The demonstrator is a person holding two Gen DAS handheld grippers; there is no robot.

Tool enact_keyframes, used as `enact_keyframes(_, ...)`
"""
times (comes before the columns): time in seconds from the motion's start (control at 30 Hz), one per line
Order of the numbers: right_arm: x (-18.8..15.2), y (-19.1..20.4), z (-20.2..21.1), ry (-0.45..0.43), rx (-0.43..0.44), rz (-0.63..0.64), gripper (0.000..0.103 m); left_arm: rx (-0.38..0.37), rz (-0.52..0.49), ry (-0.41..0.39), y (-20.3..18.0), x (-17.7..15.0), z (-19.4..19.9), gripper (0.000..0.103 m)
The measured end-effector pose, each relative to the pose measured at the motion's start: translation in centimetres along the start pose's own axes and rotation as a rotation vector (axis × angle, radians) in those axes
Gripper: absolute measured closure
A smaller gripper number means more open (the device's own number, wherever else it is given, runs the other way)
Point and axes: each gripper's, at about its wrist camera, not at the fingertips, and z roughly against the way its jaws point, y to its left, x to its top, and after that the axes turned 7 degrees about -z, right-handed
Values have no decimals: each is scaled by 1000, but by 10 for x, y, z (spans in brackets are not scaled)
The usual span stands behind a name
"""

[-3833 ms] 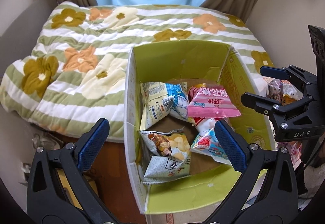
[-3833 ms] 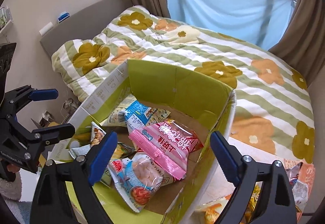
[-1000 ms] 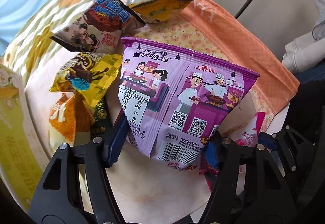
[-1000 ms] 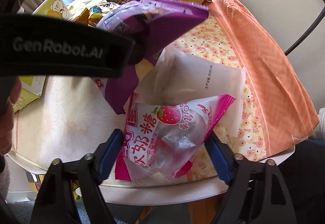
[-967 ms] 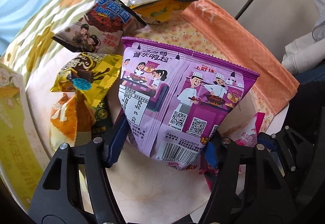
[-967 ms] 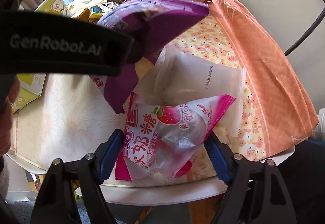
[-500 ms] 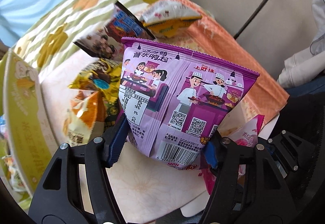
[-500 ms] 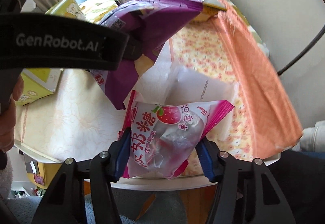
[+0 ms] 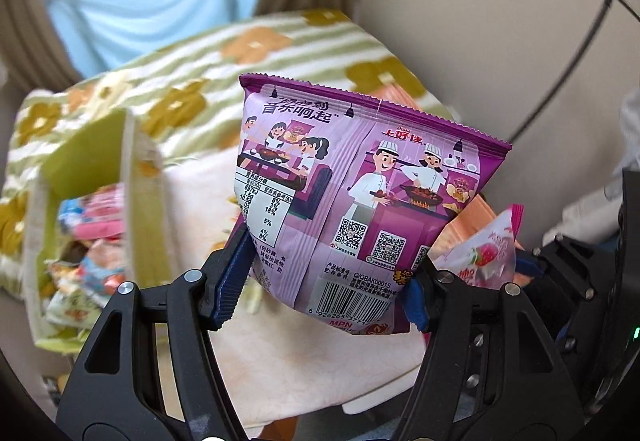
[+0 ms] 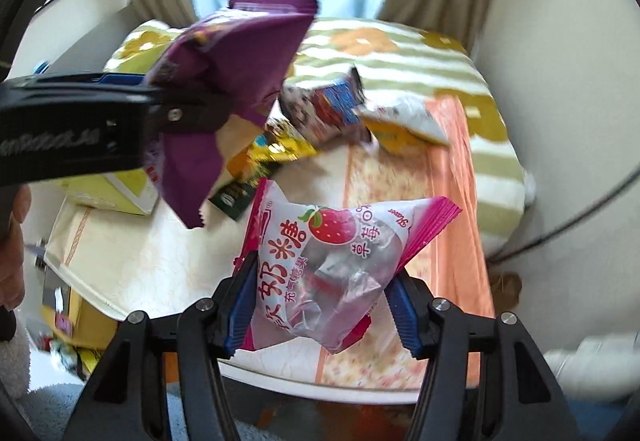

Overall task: Organize snacks
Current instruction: 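Carry both bags over the cardboard box and open both tools to drop them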

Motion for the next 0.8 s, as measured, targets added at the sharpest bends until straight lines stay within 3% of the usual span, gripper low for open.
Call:
enact_keyframes(0.2,33,17,12,-64,84,136,48,137,124,-52,31,-21,49,41)
enact_keyframes(0.47,75,68,18,-111,199,256,48,256,279,-66,100,-53,86,41)
enact_keyframes(0.8,117,150,0,-129,279,315,48,299,359,-20,214,-75,86,41)
